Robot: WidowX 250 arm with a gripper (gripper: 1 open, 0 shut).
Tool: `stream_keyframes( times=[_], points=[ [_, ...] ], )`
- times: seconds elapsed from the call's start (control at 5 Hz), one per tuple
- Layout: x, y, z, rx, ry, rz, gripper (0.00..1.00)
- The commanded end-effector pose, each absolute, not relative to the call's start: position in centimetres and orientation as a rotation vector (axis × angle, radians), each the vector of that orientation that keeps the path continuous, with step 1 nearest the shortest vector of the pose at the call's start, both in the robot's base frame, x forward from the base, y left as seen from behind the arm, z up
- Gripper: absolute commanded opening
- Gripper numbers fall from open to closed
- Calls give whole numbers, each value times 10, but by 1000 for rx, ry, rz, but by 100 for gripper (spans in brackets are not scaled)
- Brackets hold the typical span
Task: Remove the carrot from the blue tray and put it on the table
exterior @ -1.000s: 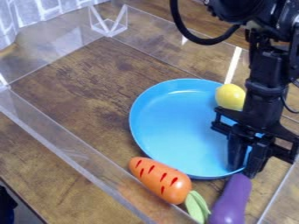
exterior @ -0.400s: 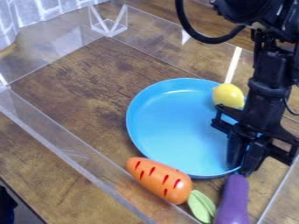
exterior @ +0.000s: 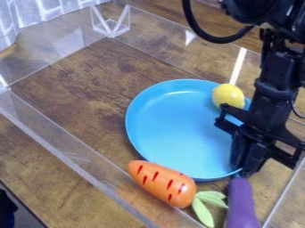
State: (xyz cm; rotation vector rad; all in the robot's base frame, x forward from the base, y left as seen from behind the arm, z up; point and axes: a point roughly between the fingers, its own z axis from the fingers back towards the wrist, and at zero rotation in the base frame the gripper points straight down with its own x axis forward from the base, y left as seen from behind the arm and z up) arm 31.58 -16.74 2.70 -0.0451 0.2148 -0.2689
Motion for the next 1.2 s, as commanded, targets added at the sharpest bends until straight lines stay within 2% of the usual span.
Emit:
stream_keyframes(
  times=[0.0,1.0],
  points=[
    [318,-169,43,-47,181,-283,0],
    [312,-170,55,-7,198,-333,0]
  ],
)
